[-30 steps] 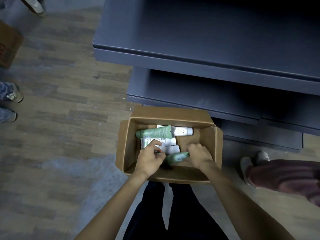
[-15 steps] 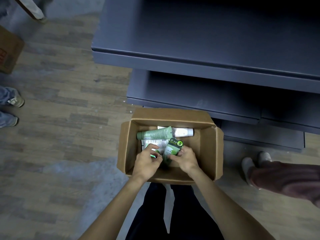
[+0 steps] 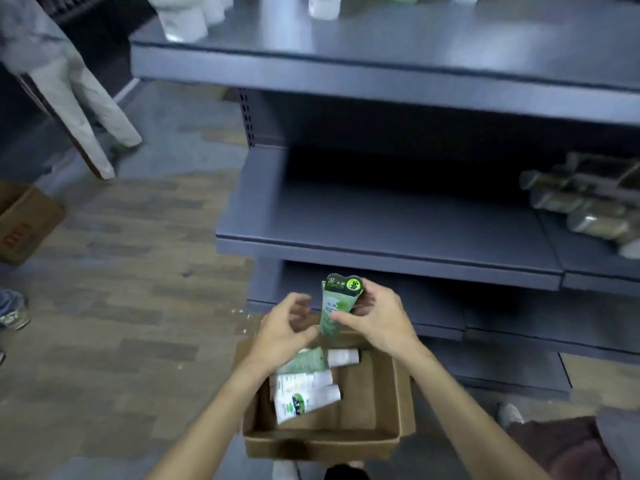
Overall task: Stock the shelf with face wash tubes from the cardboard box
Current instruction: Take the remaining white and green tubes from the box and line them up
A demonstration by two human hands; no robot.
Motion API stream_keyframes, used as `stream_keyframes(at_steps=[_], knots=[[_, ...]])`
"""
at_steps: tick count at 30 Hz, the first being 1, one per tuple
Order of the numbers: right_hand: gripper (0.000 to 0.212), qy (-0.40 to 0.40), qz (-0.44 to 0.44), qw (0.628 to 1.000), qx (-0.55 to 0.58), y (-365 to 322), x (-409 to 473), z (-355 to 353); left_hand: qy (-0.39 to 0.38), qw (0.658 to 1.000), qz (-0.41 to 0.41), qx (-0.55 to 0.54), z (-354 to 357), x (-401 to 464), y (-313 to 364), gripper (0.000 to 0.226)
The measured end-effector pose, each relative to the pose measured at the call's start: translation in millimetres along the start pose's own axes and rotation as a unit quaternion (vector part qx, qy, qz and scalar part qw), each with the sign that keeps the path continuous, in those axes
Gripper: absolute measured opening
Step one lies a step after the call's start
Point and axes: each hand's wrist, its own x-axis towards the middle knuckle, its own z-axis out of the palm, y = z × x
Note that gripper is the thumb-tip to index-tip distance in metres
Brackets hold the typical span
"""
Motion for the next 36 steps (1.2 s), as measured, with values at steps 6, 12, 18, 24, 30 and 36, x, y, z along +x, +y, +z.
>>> stream_keyframes(at_steps=[6, 12, 18, 24, 30, 36], knots=[[0.035, 0.036, -0.134, 0.989, -0.046, -120.5, -4.0, -72.7, -0.013, 0.983, 0.179, 0.038, -67.1, 11.1, 115.4, 0.041], [0.028, 0.084, -0.228, 0.969, -0.053, -217.6, -10.1, -133.1, 0.027, 0.957, 0.287, 0.016, -103.3, 6.8, 221.0, 0.038], [0.03, 0.127, -0.293, 0.945, -0.074, -278.4, -8.2, -172.2, 0.04, 0.934, 0.356, 0.011, -122.3, 4.4, 290.7, 0.034], [0.032, 0.135, -0.297, 0.943, -0.063, -307.3, 9.9, -195.9, 0.063, 0.925, 0.374, 0.01, -127.8, 8.5, 320.1, 0.032], [0.036, 0.129, -0.28, 0.948, -0.08, -318.8, 50.5, -211.6, 0.099, 0.921, 0.376, 0.017, -127.1, 19.2, 329.6, 0.032], [0.038, 0.1, -0.273, 0.952, -0.092, -318.5, 90.2, -216.0, 0.15, 0.924, 0.351, 0.022, -126.6, 34.1, 342.3, 0.039]])
